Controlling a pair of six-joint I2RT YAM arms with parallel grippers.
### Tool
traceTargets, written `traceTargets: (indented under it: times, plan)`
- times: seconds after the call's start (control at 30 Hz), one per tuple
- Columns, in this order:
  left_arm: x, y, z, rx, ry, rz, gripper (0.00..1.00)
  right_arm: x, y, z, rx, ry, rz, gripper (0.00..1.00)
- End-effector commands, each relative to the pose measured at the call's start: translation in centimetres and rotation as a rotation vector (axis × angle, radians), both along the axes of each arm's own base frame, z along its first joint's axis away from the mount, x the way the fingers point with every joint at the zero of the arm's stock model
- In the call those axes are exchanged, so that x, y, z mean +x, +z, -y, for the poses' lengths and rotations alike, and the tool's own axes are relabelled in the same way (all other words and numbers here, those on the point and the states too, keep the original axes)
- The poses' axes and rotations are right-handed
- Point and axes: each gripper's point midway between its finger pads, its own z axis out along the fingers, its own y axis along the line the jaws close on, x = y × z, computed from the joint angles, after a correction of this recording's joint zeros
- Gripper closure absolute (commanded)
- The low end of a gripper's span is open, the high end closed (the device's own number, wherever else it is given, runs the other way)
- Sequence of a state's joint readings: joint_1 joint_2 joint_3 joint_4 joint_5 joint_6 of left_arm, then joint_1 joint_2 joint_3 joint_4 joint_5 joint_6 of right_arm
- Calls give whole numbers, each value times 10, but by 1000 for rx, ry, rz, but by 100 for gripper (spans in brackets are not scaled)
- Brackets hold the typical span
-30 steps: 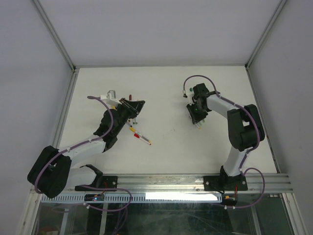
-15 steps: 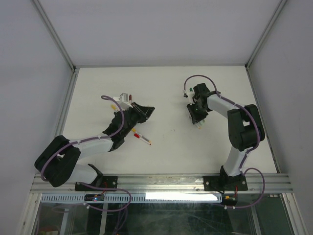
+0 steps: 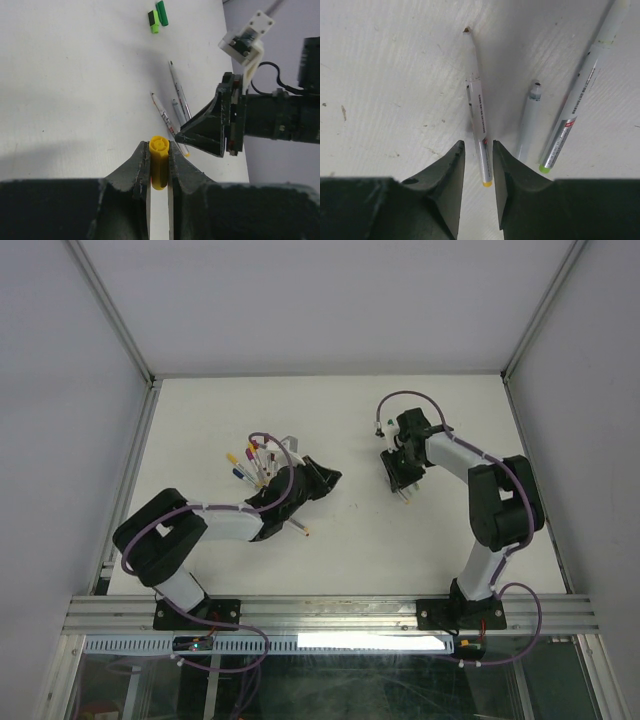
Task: Open the pen caps
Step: Place the pen at the center of the board, then place the pen cap at the center of the board.
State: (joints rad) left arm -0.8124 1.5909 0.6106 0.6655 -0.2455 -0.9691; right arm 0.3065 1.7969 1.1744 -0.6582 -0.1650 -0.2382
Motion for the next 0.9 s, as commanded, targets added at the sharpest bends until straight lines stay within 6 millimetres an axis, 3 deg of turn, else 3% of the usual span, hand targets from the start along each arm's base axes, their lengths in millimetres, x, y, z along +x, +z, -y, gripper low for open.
traceTargets:
  times: [0.0,0.37,0.63,0.7,0.87]
  plan:
    - [23,2,18,32,67,-36,100,20,41,-9,64,13,121,67]
    - [71,-43,66,268,55,-145,100,24,71,-6,148,18,183,59]
    - [114,-53,100,392,44,-117,100,31,99,13,221,-43,252,56]
    - [123,-62,106,422,41,-119,100,32,102,17,233,-55,258,56]
    - [150,-63,116,447,46,-105,100,32,105,19,246,-60,263,56]
